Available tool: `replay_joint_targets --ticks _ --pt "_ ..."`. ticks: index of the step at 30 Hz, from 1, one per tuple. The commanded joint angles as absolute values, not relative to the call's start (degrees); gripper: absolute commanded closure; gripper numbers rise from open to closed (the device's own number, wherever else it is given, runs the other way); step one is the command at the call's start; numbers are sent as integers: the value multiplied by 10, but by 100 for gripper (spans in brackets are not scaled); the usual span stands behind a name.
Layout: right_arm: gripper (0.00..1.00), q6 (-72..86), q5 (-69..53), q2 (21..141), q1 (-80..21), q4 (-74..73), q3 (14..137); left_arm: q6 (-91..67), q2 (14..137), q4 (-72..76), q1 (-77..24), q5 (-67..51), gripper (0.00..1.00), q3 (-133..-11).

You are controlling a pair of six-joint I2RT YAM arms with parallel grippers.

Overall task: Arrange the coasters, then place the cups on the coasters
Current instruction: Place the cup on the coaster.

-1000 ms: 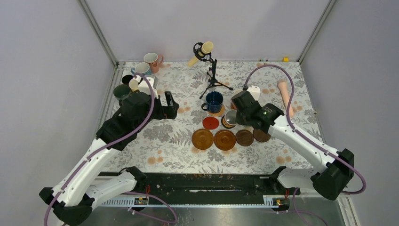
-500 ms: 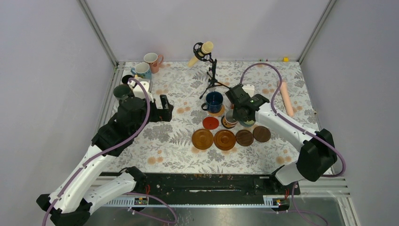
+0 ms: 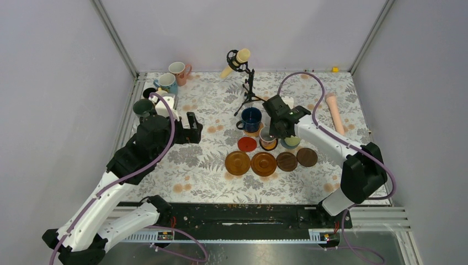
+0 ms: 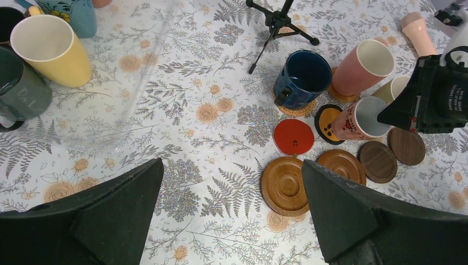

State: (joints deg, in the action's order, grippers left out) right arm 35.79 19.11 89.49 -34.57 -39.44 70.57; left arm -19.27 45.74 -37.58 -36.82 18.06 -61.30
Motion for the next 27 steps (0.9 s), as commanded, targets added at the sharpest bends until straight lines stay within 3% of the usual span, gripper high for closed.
replay_joint_targets --ticks 1,27 --pt "100 313 161 907 -339 -359 746 -185 449 -354 -369 188 1 -611" --pt "100 261 137 952 -306 -332 736 -183 453 -355 -369 196 1 -612"
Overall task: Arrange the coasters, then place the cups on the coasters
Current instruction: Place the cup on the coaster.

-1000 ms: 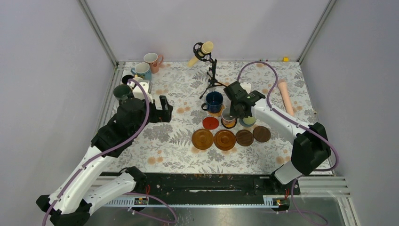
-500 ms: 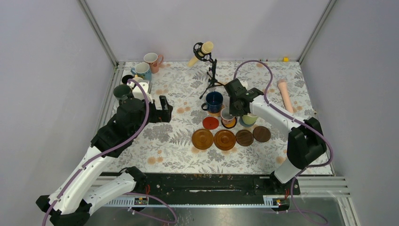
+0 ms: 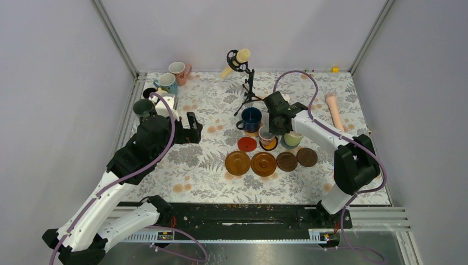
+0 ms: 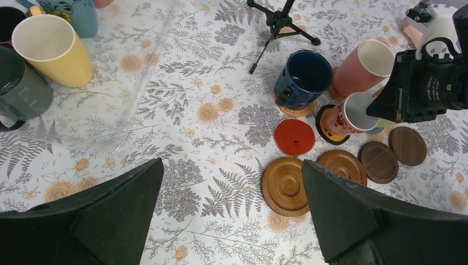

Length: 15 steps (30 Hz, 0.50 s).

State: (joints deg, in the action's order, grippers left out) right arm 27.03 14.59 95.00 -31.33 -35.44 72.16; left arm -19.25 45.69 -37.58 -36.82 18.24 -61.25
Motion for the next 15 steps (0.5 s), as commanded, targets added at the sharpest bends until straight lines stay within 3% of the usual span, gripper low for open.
replay_joint_targets --ticks 1,15 --pt "100 262 138 952 -305 -332 735 -183 453 -354 -369 197 1 -612" --pt "100 263 136 958 -295 -330 728 -183 454 -354 -369 198 1 -612"
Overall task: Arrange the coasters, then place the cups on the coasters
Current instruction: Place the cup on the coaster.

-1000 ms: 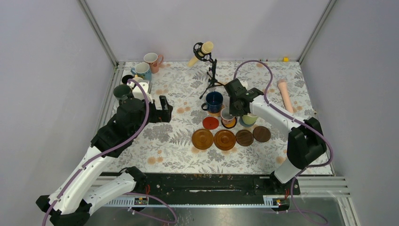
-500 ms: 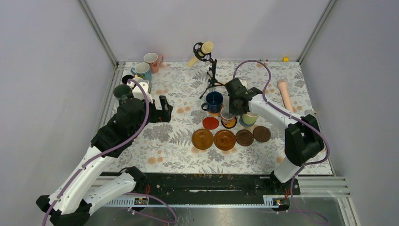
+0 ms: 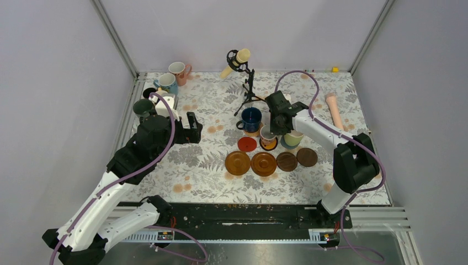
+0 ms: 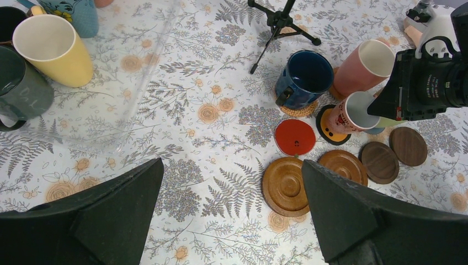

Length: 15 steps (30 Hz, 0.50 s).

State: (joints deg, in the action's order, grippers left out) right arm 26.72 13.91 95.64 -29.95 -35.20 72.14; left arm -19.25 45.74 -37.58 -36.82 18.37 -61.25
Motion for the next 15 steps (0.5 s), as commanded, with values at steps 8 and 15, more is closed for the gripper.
replay_joint_targets --ticks 8,15 --pt "94 266 140 961 -294 -330 727 -184 455 -354 -369 197 1 -613" --pt "92 268 144 965 -294 -328 729 -184 457 -355 -369 194 1 -613"
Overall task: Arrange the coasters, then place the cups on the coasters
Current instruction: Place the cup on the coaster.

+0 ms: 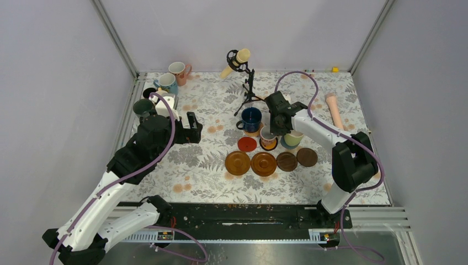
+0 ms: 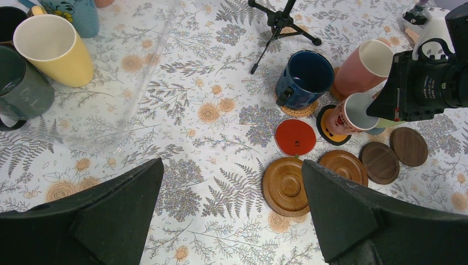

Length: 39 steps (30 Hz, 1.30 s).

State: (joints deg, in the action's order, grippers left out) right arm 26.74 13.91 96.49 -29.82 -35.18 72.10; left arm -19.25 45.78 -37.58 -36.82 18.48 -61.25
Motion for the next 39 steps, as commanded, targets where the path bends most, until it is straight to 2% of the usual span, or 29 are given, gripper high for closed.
replay_joint_targets --ticks 1,6,17,29,35,39 --pt "92 268 144 965 -294 -328 730 -184 457 -354 -369 196 1 -613" --pt "82 268 152 959 -294 -328 731 -184 458 -354 -369 196 1 -614" --pt "70 263 156 925 -293 -364 753 -186 466 -358 -369 213 1 -612" --pt "61 274 66 786 -294 -377 744 -191 498 -354 -360 261 1 -606" --pt "37 291 42 672 -294 -333 659 -226 561 -358 -248 200 2 -643" --pt "11 290 25 610 -293 -320 616 -238 630 -343 -182 140 6 -693"
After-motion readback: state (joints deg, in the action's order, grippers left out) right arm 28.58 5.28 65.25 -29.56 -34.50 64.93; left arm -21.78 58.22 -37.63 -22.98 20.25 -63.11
